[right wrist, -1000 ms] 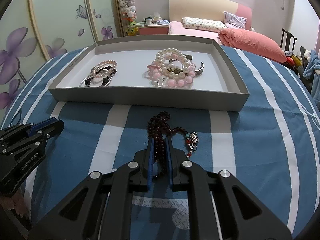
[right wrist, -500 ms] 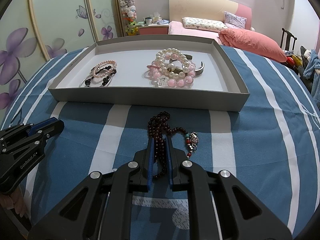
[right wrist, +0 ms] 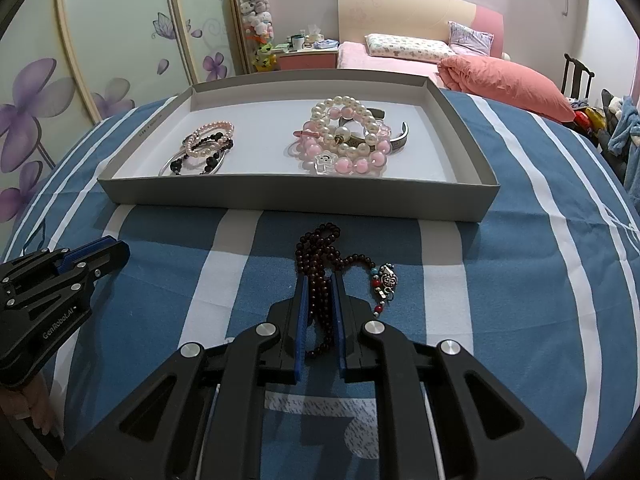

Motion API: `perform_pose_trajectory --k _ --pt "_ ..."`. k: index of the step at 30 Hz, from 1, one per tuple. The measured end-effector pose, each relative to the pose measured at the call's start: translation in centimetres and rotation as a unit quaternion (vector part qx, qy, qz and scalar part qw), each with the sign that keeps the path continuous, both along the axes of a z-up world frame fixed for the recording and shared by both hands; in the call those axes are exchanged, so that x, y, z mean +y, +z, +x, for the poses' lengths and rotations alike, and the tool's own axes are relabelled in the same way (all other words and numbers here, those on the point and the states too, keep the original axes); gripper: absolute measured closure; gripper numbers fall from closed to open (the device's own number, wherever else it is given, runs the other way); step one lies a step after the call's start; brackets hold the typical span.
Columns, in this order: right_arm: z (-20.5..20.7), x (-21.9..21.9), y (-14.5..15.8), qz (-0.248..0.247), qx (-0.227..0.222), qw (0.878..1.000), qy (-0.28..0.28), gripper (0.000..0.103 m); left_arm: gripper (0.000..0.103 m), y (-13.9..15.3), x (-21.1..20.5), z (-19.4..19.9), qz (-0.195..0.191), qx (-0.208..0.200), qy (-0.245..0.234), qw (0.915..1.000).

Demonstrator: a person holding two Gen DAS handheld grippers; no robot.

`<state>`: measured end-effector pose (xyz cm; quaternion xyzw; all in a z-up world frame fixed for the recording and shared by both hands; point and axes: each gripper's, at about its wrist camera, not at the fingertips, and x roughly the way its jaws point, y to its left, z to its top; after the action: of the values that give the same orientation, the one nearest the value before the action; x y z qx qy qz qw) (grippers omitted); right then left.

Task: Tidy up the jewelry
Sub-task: 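Carry the necklace in the right gripper over the tray while the left carries the earring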

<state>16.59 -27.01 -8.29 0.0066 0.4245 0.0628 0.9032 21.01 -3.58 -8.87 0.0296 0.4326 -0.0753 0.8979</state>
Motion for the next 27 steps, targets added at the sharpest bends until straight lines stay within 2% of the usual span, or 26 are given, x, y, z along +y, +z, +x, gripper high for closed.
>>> perform_pose_trajectory --k 5,7,12,20,27 --pt "0.0 -0.1 0.0 0.005 0.000 1.000 -0.003 0.093 0.089 0.0 0.2 0.0 -0.009 -0.001 -0.004 1.0000" --pt "-0.1 -0.5 0.1 0.022 -0.003 1.000 -0.005 0.094 0.089 0.1 0.4 -0.1 -0.016 -0.002 -0.001 0.9999" --pt "-1.5 -1.0 1.6 0.043 -0.044 0.998 -0.006 0.094 0.089 0.9 1.8 -1.2 -0.039 -0.020 0.011 0.9990" --pt "-4.1 -1.5 5.7 0.084 -0.133 0.987 -0.018 0.094 0.089 4.4 2.2 -4.4 -0.055 -0.106 0.018 0.9927" --pt "-6.0 -1.2 8.4 0.097 -0.202 0.974 -0.021 0.094 0.089 7.6 1.5 -7.4 -0.047 -0.193 0.021 0.9799"
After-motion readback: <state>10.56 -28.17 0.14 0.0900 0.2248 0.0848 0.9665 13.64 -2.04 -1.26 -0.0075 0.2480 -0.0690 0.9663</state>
